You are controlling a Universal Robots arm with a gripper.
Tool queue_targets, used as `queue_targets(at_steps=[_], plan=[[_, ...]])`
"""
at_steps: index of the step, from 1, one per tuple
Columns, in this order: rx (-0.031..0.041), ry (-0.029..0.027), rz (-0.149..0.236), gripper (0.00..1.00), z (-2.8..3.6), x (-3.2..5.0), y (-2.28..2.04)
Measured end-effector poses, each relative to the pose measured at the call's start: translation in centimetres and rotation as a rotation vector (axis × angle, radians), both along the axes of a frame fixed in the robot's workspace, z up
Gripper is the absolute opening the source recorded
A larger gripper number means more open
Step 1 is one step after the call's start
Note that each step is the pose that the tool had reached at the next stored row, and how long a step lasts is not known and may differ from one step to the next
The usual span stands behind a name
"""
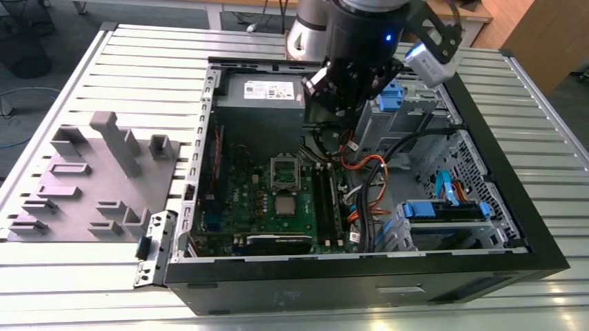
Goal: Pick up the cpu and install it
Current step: 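Install the first cpu locking lever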
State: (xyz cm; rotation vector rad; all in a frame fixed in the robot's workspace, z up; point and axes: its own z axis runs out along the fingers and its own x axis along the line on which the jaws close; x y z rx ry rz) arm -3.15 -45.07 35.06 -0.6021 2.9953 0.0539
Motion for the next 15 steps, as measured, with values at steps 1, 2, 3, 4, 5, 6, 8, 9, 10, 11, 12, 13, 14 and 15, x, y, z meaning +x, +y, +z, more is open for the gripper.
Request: queue_targets(at_steps=[1,2,3,4,5,6,8,9,10,11,12,13,14,15], plan=[[-0.0001,0.0001,0.0,0.11,0.44,0.0,0.0],[0.0,0.0001,0.0,0.11,0.9,0.0,0.0],[-0.0001,0.0002,-0.001,0.11,1.34,0.0,0.0],[-0.0001,0.0003,-0.001,0.11,1.8,0.0,0.0],[-0.0001,0.0004,-0.001,0.11,2.25,0.0,0.0],[-0.0001,0.0004,-0.001,0.11,2.73,0.0,0.0],[-0.0001,0.0005,-0.002,0.11,3.63,0.0,0.0],[0.0,0.0006,-0.002,0.11,4.08,0.0,0.0],[0.0,0.0006,-0.002,0.11,4.52,0.0,0.0],[-0.0002,0.0007,-0.002,0.11,4.98,0.0,0.0],[0.0,0.0007,-0.002,0.11,5.43,0.0,0.0],[0.0,0.0008,-0.003,0.11,5.91,0.0,0.0],[0.0,0.0009,-0.003,0.11,6.37,0.0,0.0],[-0.0001,0.001,-0.003,0.11,6.82,0.0,0.0]])
